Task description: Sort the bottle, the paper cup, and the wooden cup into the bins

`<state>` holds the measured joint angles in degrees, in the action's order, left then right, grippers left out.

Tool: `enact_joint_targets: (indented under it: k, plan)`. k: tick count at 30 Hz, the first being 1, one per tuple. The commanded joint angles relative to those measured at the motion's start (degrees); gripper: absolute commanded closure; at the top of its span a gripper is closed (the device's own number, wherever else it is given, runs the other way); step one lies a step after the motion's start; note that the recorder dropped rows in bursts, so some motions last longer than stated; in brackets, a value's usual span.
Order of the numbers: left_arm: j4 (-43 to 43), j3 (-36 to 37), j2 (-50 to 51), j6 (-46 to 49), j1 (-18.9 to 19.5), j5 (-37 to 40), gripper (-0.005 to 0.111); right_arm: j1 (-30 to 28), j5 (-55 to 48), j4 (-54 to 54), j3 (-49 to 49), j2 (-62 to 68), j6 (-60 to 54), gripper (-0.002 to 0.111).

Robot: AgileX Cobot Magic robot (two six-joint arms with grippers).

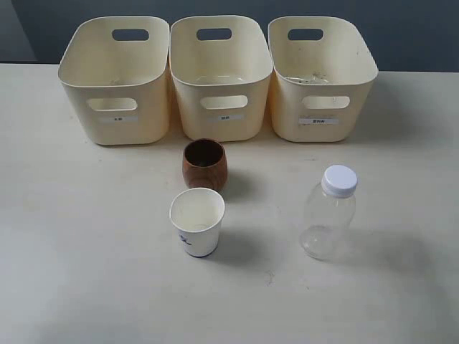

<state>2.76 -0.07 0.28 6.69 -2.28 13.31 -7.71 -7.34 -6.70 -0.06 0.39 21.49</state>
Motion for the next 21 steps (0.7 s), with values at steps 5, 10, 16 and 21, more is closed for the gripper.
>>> enact_joint_targets:
  k: [5, 10, 16, 21]
  plan:
    - [-0.28, 0.07, -0.28, -0.11, -0.18, -0.05, 0.107, -0.31, 11.85, -0.11, 0.06, -0.39, -0.22, 0.109]
    - [-0.28, 0.07, -0.28, -0.11, -0.18, -0.05, 0.107, -0.31, 13.25, 3.25, 0.06, -0.39, 2.57, 0.109]
    - [-0.28, 0.07, -0.28, -0.11, -0.18, -0.05, 0.107, -0.31, 10.13, 10.14, 0.06, -0.39, 5.51, 0.109]
    - [-0.28, 0.07, -0.28, -0.11, -0.18, -0.05, 0.107, -0.31, 9.74, 10.28, 0.06, -0.39, 5.51, 0.109]
